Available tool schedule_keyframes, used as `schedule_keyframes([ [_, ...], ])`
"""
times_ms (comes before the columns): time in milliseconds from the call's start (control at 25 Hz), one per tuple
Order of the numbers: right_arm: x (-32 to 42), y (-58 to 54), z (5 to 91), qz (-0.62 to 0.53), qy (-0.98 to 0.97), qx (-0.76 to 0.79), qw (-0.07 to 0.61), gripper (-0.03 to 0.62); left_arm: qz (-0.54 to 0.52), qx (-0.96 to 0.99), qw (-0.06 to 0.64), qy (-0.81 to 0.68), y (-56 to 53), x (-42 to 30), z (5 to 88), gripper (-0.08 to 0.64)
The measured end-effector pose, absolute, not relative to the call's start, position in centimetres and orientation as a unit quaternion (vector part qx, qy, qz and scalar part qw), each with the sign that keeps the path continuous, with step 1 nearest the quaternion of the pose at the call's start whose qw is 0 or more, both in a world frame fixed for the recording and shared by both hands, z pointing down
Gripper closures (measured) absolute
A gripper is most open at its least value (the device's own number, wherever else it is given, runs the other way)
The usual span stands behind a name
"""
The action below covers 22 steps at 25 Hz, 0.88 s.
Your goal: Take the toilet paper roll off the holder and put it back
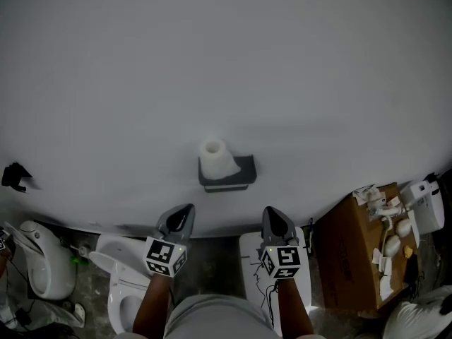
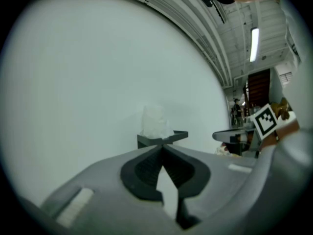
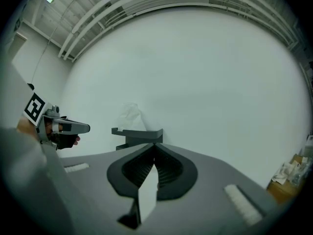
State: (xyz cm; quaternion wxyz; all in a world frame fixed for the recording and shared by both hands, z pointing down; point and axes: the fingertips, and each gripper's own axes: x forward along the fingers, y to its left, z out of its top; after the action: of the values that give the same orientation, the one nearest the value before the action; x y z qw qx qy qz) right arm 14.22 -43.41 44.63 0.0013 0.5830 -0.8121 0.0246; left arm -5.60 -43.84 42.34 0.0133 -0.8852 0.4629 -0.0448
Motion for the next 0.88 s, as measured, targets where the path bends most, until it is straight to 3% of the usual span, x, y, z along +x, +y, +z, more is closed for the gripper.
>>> schedule_keyframes([
  [480,15.3,-43.0,43.7,0.022,-0.795,0.607,-0.002,0.591,-0.034,-0.894,0.014,0.447,-44.9,-5.2,41.4,0.558],
  [880,15.9,-42.5,43.8,0.023,-0.792,0.610,-0.004,0.591,-0.032,-0.901,0.026,0.433,-46.3,-4.2,39.6,0.431],
])
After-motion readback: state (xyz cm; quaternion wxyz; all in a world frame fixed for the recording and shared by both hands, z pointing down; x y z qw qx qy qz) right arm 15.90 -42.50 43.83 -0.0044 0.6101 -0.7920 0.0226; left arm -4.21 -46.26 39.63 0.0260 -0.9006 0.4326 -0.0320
